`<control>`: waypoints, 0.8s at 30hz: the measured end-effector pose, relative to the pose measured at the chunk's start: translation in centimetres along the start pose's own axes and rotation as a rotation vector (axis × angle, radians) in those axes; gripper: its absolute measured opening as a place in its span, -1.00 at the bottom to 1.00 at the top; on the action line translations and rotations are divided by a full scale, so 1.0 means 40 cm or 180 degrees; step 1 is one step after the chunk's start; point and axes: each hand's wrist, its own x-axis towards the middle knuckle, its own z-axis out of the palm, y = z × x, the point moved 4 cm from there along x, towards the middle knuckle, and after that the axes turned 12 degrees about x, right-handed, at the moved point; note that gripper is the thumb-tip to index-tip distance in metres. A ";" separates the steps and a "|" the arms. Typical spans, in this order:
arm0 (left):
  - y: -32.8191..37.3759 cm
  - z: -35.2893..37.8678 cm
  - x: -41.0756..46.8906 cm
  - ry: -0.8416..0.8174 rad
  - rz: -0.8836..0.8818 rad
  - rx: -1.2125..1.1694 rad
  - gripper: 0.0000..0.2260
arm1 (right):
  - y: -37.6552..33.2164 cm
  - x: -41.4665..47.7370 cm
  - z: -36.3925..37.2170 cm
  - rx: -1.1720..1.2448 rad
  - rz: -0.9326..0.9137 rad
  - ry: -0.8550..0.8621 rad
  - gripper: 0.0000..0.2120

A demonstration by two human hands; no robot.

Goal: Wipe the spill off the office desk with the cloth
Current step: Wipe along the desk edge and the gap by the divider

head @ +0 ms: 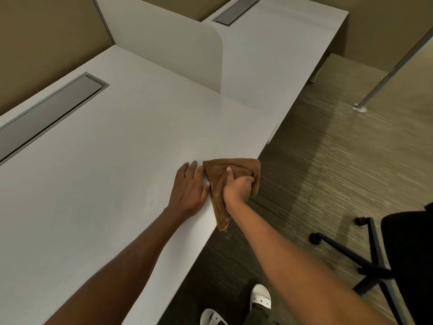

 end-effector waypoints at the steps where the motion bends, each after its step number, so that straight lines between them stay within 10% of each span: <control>1: 0.006 0.003 0.010 -0.0028 -0.0011 0.0029 -0.43 | -0.004 0.010 0.001 -0.0025 -0.0021 0.0014 -0.45; 24: 0.078 -0.013 0.328 -0.0081 -0.0245 0.0364 -0.33 | -0.184 0.374 0.037 -0.0342 -0.0172 0.0108 -0.36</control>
